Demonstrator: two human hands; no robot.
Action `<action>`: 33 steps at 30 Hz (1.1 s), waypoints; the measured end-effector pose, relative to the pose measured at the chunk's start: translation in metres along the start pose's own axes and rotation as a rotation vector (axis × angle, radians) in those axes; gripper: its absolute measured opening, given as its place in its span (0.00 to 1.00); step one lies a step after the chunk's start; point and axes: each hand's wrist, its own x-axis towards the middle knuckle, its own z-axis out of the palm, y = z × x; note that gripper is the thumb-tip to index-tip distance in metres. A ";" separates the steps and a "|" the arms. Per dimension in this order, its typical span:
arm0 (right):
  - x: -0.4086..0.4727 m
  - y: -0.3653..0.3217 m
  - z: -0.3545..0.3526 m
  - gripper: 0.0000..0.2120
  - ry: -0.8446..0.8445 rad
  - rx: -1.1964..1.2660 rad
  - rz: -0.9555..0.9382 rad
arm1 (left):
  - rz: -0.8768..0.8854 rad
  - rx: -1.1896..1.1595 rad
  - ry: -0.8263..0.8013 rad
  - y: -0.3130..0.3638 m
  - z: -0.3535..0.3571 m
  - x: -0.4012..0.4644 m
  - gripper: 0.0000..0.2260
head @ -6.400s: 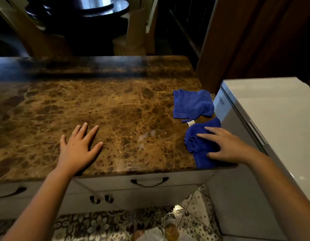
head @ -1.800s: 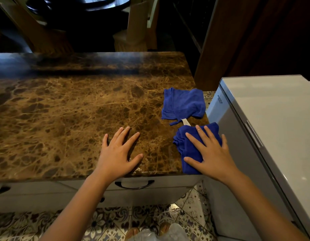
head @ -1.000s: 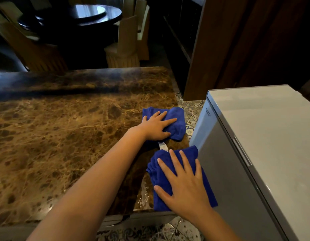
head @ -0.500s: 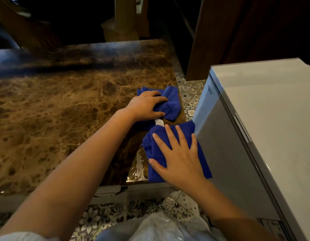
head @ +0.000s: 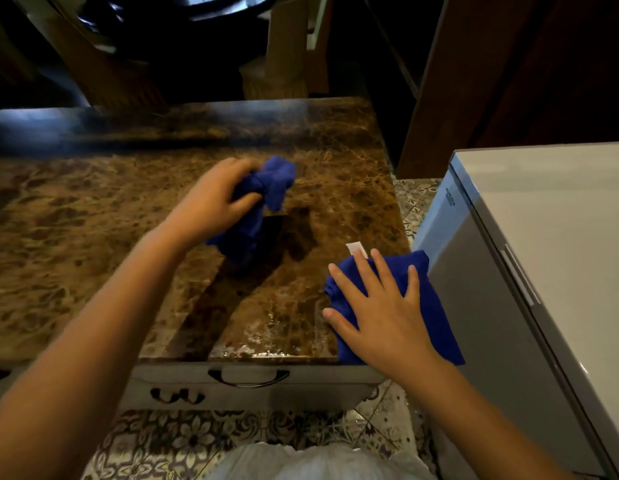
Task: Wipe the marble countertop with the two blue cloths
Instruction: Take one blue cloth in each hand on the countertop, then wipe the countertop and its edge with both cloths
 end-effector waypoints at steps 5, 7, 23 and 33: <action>0.015 -0.007 0.008 0.34 -0.061 -0.008 -0.006 | -0.178 0.129 -0.120 -0.070 -0.035 -0.060 0.14; 0.017 -0.009 0.010 0.34 -0.061 -0.018 0.003 | -0.218 0.137 -0.210 -0.084 -0.028 -0.081 0.14; 0.023 -0.017 0.008 0.29 -0.020 -0.021 0.008 | -0.254 0.164 -0.055 -0.129 -0.020 -0.104 0.16; 0.024 -0.017 0.011 0.27 0.028 -0.011 0.036 | -0.343 0.242 -0.261 -0.140 0.020 -0.093 0.24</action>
